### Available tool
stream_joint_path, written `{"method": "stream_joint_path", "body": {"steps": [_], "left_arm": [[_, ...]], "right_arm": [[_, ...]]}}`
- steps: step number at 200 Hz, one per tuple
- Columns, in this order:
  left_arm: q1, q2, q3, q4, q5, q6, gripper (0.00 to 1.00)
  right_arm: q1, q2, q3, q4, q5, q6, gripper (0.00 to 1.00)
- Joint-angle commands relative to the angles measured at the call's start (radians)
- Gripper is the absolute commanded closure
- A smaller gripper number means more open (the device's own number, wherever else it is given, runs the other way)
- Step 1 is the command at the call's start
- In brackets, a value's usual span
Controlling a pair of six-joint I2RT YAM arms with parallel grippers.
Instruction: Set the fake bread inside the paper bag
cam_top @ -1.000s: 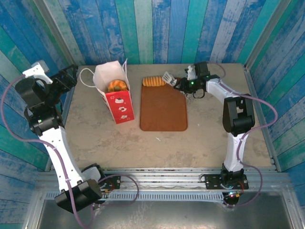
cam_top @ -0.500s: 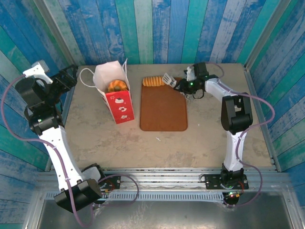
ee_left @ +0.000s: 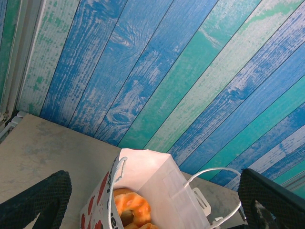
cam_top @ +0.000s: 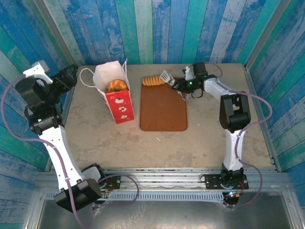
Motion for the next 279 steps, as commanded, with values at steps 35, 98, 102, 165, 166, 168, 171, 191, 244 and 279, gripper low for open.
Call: {"method": "stream_joint_path", "body": {"steps": [35, 98, 102, 165, 166, 168, 171, 191, 244, 279], "left_arm": [[0.004, 0.006, -0.003, -0.008, -0.006, 0.012, 0.06], [0.006, 0.008, 0.005, -0.012, -0.004, 0.011, 0.06], [0.005, 0.008, 0.005, -0.012, -0.004, 0.010, 0.06], [0.006, 0.008, -0.007, -0.010, -0.002, 0.009, 0.06], [0.005, 0.008, -0.008, -0.010, -0.003, 0.008, 0.06], [0.004, 0.008, -0.008, -0.009, -0.003, 0.008, 0.06], [0.004, 0.008, -0.011, -0.009, -0.001, 0.008, 0.06], [0.003, 0.009, -0.024, -0.007, 0.005, 0.006, 0.06], [0.004, 0.007, -0.027, -0.007, 0.007, 0.008, 0.06], [0.004, 0.002, -0.030, -0.006, 0.004, 0.006, 0.06]], "right_arm": [[0.000, -0.019, -0.032, 0.051, -0.043, 0.029, 0.56], [-0.002, 0.026, -0.007, -0.036, 0.006, 0.000, 0.56], [0.000, 0.030, -0.004, -0.041, 0.006, -0.001, 0.56], [0.015, 0.053, 0.006, -0.080, -0.048, -0.008, 0.63], [0.015, 0.052, 0.006, -0.080, -0.049, -0.008, 0.64], [0.015, 0.051, 0.005, -0.080, -0.052, -0.007, 0.65], [0.016, 0.050, 0.005, -0.079, -0.054, -0.006, 0.66], [0.018, 0.031, 0.000, -0.076, -0.065, 0.000, 0.78], [0.013, -0.081, -0.073, -0.038, -0.023, 0.032, 0.98], [0.006, -0.183, -0.157, 0.012, 0.005, 0.074, 0.99]]}}
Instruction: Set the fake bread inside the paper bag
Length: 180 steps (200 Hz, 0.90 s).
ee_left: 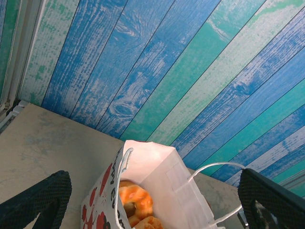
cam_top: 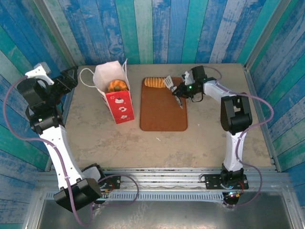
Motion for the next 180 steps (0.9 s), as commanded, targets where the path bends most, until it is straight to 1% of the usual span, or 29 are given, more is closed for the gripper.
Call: {"method": "stream_joint_path", "body": {"steps": [1, 37, 67, 81, 97, 110, 112, 125, 143, 167, 180], "left_arm": [[0.004, -0.002, -0.007, 0.007, 0.004, 0.007, 0.06], [0.003, -0.011, -0.001, 0.001, -0.010, 0.003, 0.06], [0.004, -0.011, -0.001, -0.012, -0.019, 0.004, 0.06], [0.004, -0.002, -0.004, -0.005, 0.008, -0.005, 0.06], [0.004, 0.027, -0.003, 0.006, 0.066, -0.024, 0.06], [0.006, 0.052, 0.004, -0.002, 0.096, -0.020, 0.01], [0.005, 0.056, 0.005, -0.002, 0.100, -0.019, 0.00], [0.004, 0.071, -0.001, -0.007, 0.096, -0.009, 0.04], [0.006, 0.100, -0.010, -0.008, 0.085, 0.001, 0.05], [0.005, 0.154, -0.013, -0.009, 0.122, 0.020, 0.04], [0.004, 0.181, -0.016, -0.004, 0.140, 0.028, 0.07]], "right_arm": [[-0.007, -0.105, -0.045, 0.059, 0.011, 0.036, 0.99], [-0.016, -0.237, -0.125, 0.082, 0.041, 0.066, 0.99], [-0.017, -0.380, -0.185, 0.100, 0.052, 0.090, 0.99], [-0.018, -0.444, -0.202, 0.102, 0.056, 0.102, 0.99], [-0.017, -0.520, -0.213, 0.100, 0.058, 0.117, 1.00], [-0.015, -0.581, -0.218, 0.100, 0.068, 0.134, 0.99], [-0.015, -0.590, -0.217, 0.099, 0.072, 0.138, 0.99], [-0.005, -0.639, -0.211, 0.108, 0.081, 0.166, 1.00], [0.025, -0.687, -0.174, 0.107, 0.106, 0.196, 0.99], [0.081, -0.737, -0.111, 0.108, 0.167, 0.223, 1.00], [0.119, -0.747, -0.071, 0.107, 0.194, 0.230, 0.99]]}}
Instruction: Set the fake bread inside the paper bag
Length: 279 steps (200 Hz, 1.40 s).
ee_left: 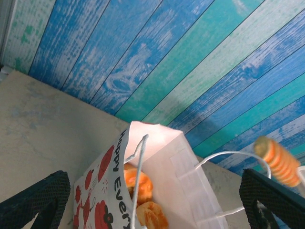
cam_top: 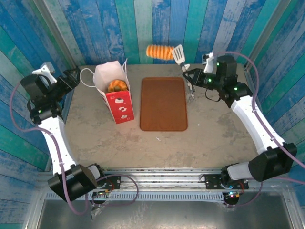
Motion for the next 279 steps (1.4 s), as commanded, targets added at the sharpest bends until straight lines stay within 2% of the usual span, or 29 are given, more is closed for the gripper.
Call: {"method": "stream_joint_path", "body": {"steps": [1, 45, 74, 110, 137, 167, 194, 279], "left_arm": [[0.004, 0.050, -0.011, 0.003, 0.055, 0.030, 0.07], [0.004, 0.134, -0.048, 0.119, 0.151, -0.035, 0.19], [-0.002, 0.179, -0.049, 0.131, 0.172, -0.029, 0.24], [-0.033, 0.223, -0.038, 0.153, 0.198, -0.031, 0.38], [-0.050, 0.253, -0.030, 0.184, 0.214, -0.054, 0.59], [-0.054, 0.232, -0.020, 0.136, 0.110, -0.013, 0.87], [-0.055, 0.202, -0.028, 0.115, 0.068, 0.012, 1.00], [-0.055, 0.162, -0.043, 0.104, 0.002, 0.027, 1.00]], "right_arm": [[0.061, -0.042, 0.086, 0.055, 0.060, 0.035, 1.00], [0.227, -0.005, 0.201, 0.078, 0.109, 0.061, 1.00], [0.342, 0.057, 0.260, 0.113, 0.127, 0.081, 0.99], [0.437, 0.145, 0.288, 0.195, 0.134, 0.126, 0.99], [0.483, 0.211, 0.306, 0.229, 0.127, 0.157, 0.99], [0.495, 0.264, 0.297, 0.227, 0.129, 0.190, 0.99], [0.495, 0.306, 0.296, 0.186, 0.135, 0.190, 0.99], [0.487, 0.335, 0.286, -0.009, 0.233, 0.116, 0.99]]}}
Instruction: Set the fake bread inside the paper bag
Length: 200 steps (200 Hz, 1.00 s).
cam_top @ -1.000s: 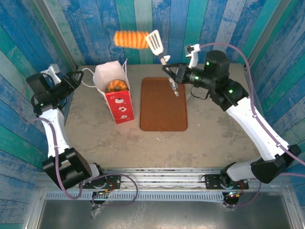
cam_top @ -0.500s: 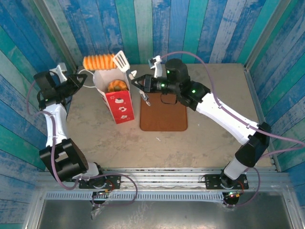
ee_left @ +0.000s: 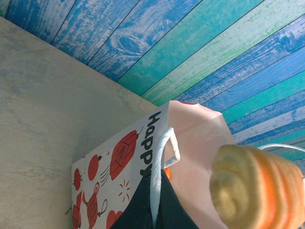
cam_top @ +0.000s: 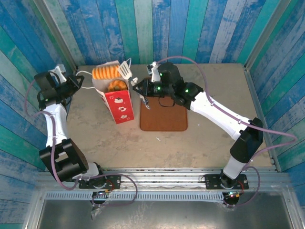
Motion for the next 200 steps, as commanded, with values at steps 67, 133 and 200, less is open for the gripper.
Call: {"method": "stream_joint_path", "body": {"steps": [67, 133, 200], "left_arm": [[0.000, -0.060, -0.005, 0.022, -0.002, 0.001, 1.00], [0.001, -0.058, -0.004, 0.022, 0.005, 0.003, 1.00], [0.001, -0.055, 0.000, 0.027, 0.018, -0.004, 0.98]], "right_arm": [[-0.009, 0.023, 0.048, -0.121, 0.037, -0.092, 0.93], [-0.009, 0.015, 0.048, -0.123, 0.039, -0.100, 0.68], [-0.011, 0.007, 0.055, -0.112, 0.041, -0.098, 0.59]]}}
